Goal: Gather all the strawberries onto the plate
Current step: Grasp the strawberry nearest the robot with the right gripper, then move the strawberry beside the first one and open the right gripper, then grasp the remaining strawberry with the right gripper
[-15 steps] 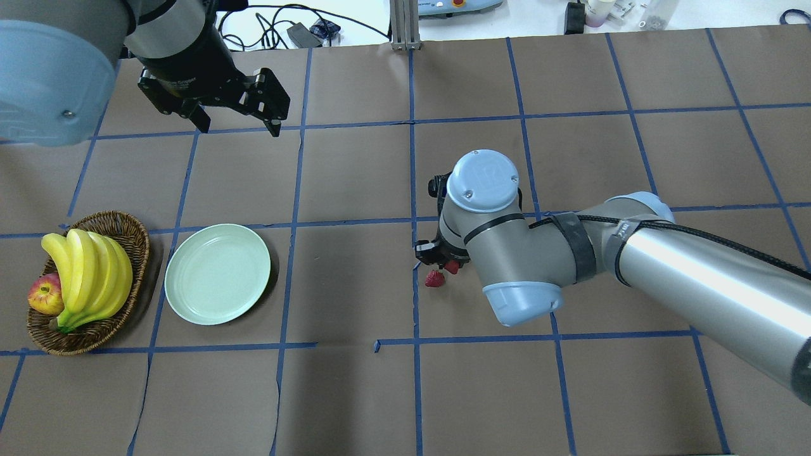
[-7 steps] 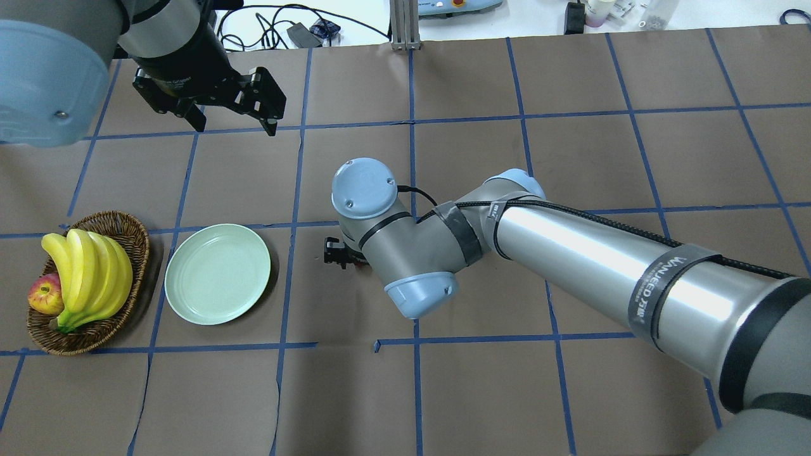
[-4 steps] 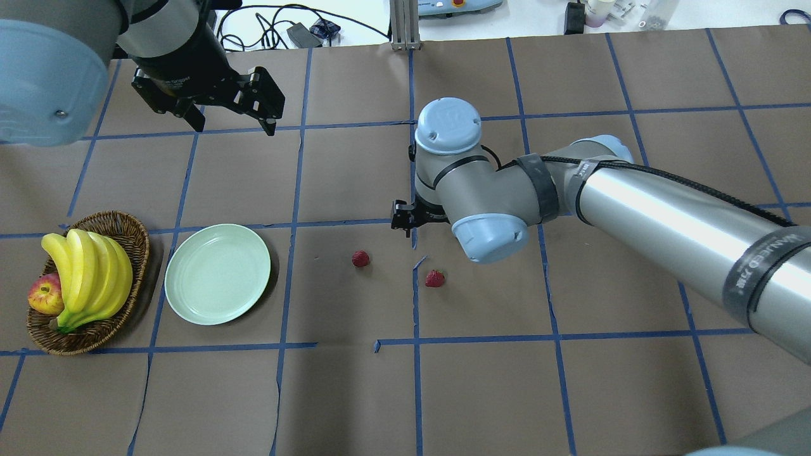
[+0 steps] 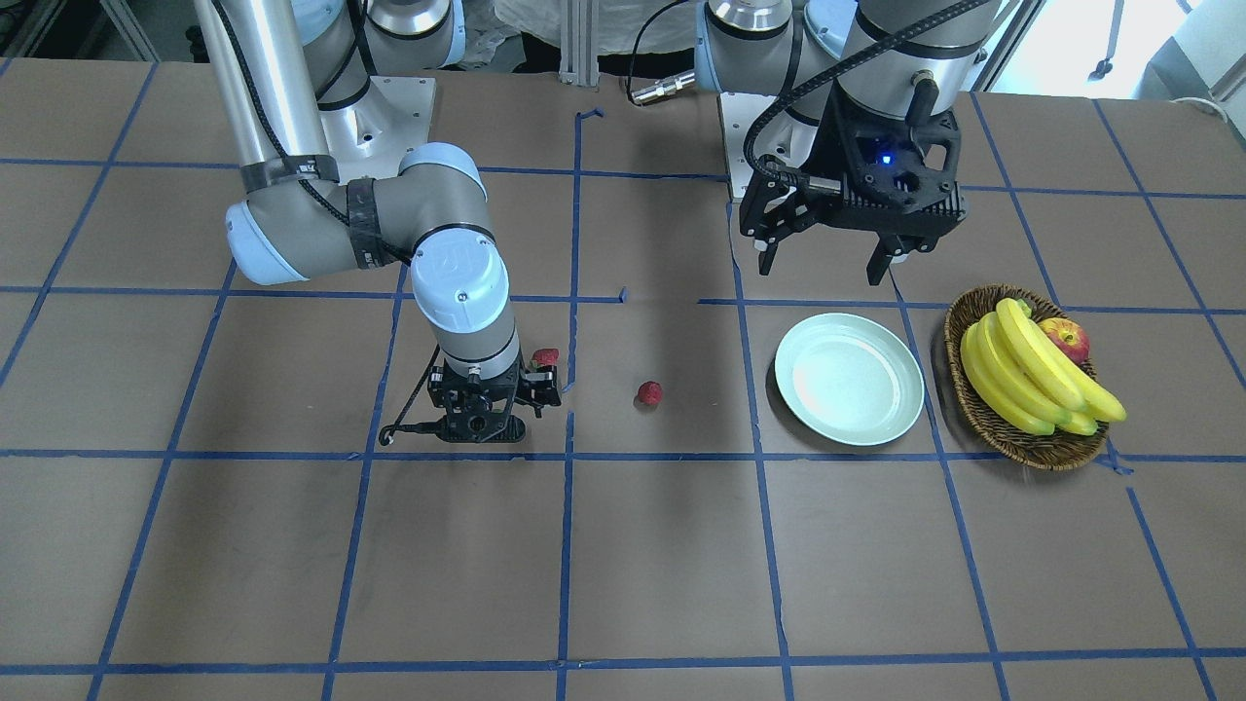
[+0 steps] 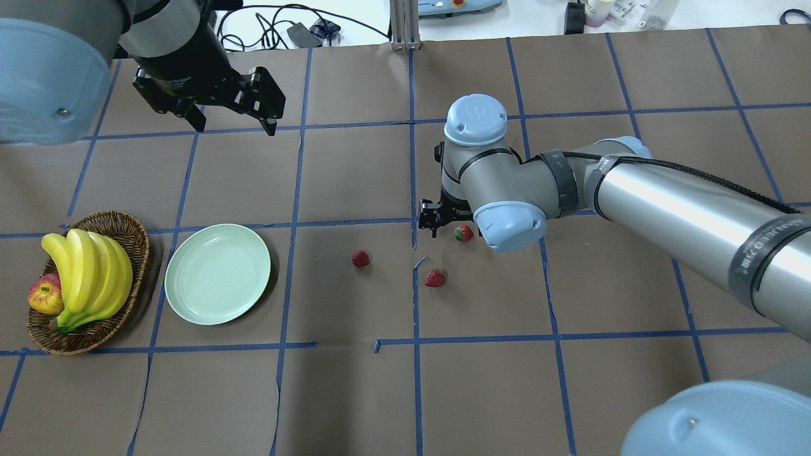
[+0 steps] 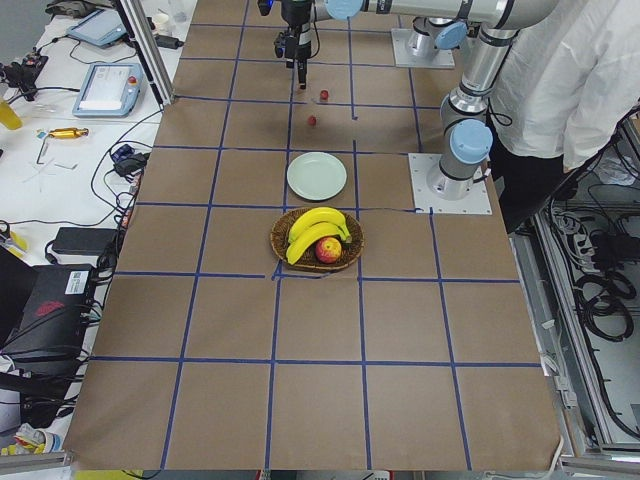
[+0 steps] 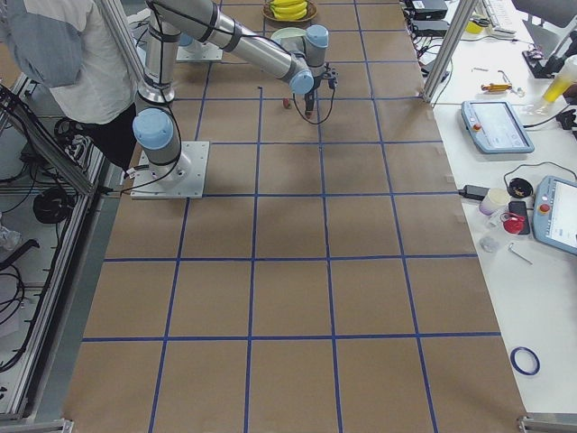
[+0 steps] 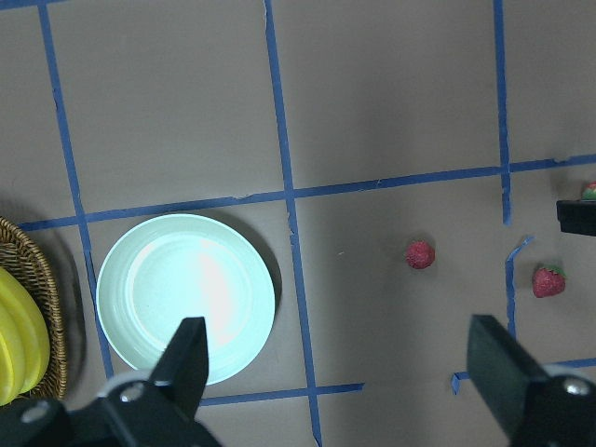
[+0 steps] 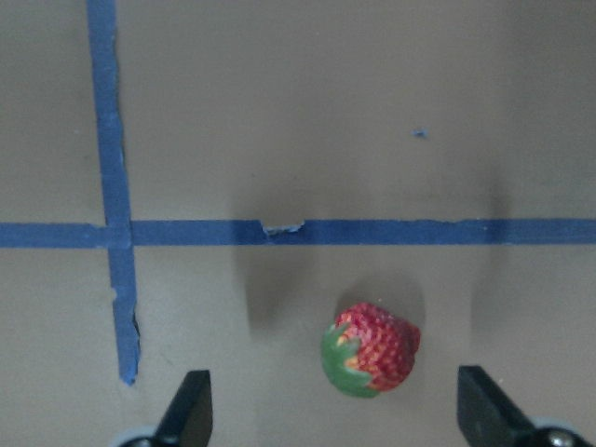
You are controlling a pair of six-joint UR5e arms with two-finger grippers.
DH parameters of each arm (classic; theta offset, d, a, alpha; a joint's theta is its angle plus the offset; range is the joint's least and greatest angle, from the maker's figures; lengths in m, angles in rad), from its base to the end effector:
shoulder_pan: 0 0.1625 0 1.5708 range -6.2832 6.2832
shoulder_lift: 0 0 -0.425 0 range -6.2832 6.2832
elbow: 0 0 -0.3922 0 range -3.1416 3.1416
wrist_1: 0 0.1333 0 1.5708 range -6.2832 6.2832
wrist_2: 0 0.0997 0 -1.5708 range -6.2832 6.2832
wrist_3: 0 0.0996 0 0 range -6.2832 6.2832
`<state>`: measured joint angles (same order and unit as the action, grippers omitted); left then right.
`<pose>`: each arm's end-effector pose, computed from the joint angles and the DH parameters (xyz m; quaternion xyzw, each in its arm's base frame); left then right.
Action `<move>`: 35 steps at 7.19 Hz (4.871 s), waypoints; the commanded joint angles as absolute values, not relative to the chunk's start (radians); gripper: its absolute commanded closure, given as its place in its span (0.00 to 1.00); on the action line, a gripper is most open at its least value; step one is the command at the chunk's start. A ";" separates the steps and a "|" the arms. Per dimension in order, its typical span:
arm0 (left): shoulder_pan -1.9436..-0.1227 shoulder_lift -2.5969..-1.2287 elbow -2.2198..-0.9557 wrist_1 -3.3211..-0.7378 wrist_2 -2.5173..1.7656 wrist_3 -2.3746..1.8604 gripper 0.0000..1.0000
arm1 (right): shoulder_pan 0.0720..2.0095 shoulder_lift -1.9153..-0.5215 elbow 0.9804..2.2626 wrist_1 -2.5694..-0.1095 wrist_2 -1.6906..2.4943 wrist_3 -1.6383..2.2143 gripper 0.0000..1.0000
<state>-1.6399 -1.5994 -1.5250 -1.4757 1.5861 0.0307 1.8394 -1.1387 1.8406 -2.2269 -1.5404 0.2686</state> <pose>-0.1670 -0.5042 0.5063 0.0494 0.9972 -0.0562 0.0066 0.2834 -0.5158 0.1912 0.0003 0.9996 0.0261 0.0086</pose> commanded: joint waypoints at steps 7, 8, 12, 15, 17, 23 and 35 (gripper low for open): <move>-1.640 -1.598 -1.525 -1.476 1.586 0.031 0.00 | 1.839 -1.130 1.826 -2.240 -1.539 0.281 1.00; -1.640 -1.598 -1.525 -1.476 1.586 0.031 0.00 | 1.862 -1.134 1.813 -2.258 -1.520 0.293 1.00; -1.637 -1.592 -1.526 -1.476 1.586 0.031 0.00 | 2.039 -1.014 1.634 -2.230 -1.505 0.505 1.00; -1.637 -1.592 -1.526 -1.476 1.588 0.031 0.00 | 2.043 -1.058 1.708 -2.221 -1.470 0.503 0.00; -1.637 -1.591 -1.526 -1.476 1.588 0.031 0.00 | 2.033 -1.165 1.825 -2.223 -1.482 0.413 0.00; -1.637 -1.598 -1.531 -1.476 1.588 0.032 0.00 | 2.003 -1.227 1.980 -2.236 -1.545 0.402 0.01; -1.637 -1.594 -1.531 -1.476 1.588 0.031 0.00 | 2.110 -1.191 1.847 -2.302 -1.485 0.648 1.00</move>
<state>-1.6368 -1.5962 -1.5314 -1.4759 1.5877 0.0309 2.0563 -1.2033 1.8707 -2.2957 -1.5215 0.5797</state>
